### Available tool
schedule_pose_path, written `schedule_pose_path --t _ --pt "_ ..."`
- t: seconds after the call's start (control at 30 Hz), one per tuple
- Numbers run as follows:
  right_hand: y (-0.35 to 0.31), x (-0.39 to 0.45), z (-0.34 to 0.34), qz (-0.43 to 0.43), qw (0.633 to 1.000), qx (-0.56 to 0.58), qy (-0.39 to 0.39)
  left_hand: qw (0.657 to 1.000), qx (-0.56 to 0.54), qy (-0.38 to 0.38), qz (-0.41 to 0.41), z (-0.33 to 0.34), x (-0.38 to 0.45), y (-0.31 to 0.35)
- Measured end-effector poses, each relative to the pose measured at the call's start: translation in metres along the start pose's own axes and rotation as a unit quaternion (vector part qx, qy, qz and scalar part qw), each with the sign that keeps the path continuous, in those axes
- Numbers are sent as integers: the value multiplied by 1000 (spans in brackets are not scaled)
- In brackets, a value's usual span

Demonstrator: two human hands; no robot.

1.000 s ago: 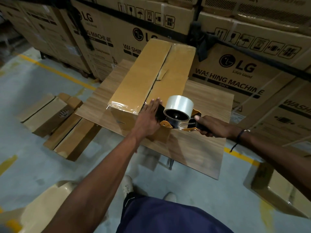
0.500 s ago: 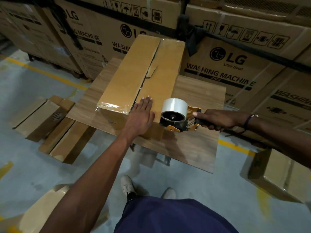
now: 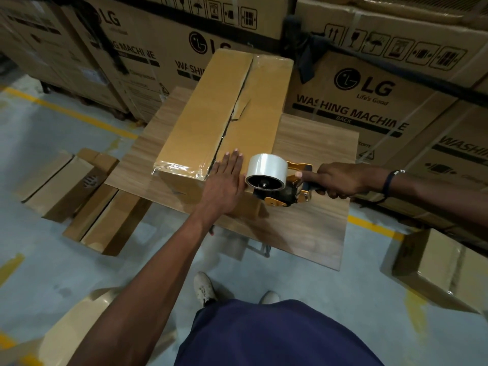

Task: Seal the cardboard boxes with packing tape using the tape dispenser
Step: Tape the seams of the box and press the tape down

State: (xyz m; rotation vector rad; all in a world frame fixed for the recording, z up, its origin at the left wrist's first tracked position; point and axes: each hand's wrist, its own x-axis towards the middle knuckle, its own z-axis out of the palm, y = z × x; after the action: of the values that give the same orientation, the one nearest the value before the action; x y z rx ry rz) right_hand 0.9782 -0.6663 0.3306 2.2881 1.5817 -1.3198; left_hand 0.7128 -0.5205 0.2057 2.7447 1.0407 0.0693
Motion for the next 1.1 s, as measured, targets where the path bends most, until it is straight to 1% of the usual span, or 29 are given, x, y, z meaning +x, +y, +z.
schedule_pose_path --t 0.2,0.3,0.37,0.4,0.5,0.57,0.6,0.7,0.83,1.0,1.1 --pt "5 0 4 8 1000 22 3 1000 -2 -1 -3 -3 -1 1" --pt "12 3 9 16 999 38 27 1000 -3 -2 -8 -3 0 4" --pt "25 8 13 32 997 -6 76 1000 -8 0 -10 -4 -1 5" --pt "37 12 17 45 994 -9 99 1000 -8 2 -9 -5 -2 5" --pt "77 23 36 91 977 91 170 1000 -9 0 -6 -4 -2 6" --pt "95 39 50 122 962 122 213 1000 -4 2 -8 -3 -1 8" --pt "99 48 57 141 956 133 221 1000 -4 3 -8 -3 -1 9" --pt "116 83 92 147 941 139 271 1000 -5 3 -7 -1 -1 8" --pt "110 104 138 185 916 125 335 1000 0 4 -9 0 0 5" --pt "122 129 176 211 907 123 343 1000 0 16 -4 5 1 4" --pt "132 140 189 202 913 120 333 1000 3 22 -3 6 1 4"
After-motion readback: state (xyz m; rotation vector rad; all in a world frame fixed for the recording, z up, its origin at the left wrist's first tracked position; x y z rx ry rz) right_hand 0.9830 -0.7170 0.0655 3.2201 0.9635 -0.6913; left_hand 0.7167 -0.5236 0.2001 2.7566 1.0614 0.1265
